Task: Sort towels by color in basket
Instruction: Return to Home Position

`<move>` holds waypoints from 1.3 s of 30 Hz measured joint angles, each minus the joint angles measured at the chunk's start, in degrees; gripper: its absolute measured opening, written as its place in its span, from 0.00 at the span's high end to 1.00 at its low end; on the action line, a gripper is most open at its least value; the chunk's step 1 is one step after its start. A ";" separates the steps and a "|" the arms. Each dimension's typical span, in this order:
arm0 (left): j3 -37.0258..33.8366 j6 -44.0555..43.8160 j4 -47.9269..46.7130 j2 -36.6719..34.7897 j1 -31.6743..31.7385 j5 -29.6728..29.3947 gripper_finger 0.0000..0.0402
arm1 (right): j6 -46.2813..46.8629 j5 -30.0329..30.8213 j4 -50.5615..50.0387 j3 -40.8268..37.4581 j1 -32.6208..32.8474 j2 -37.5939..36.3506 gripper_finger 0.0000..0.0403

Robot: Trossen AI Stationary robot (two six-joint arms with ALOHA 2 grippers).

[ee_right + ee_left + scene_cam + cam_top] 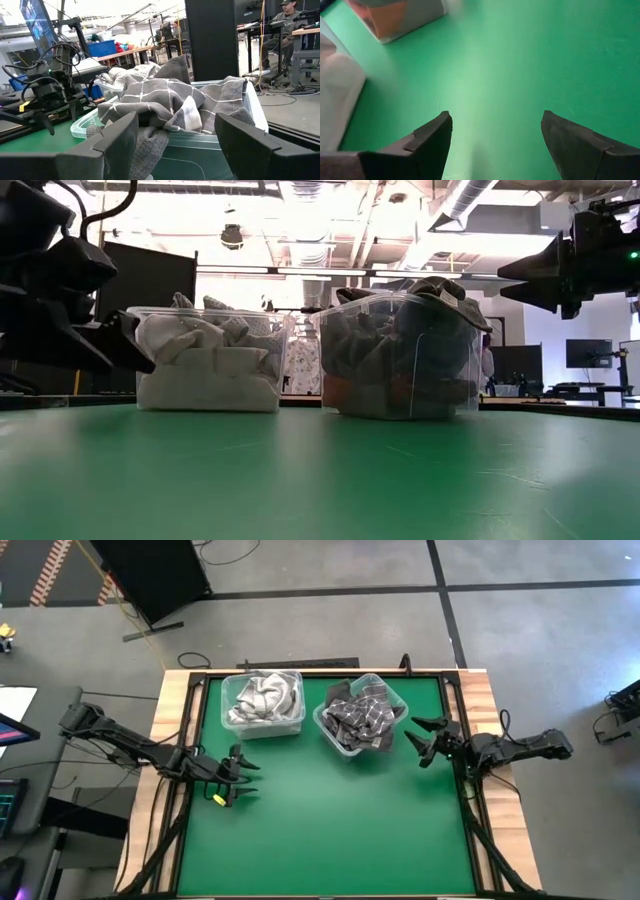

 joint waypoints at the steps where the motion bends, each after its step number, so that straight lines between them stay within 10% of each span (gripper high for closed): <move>1: 0.00 0.04 -0.31 0.00 0.00 -0.02 0.27 | 0.01 0.00 0.00 0.00 0.00 0.00 0.28; 39: 0.02 1.16 -2.92 0.00 0.00 -0.02 0.27 | 0.01 -0.01 -0.02 -0.04 0.00 0.00 0.28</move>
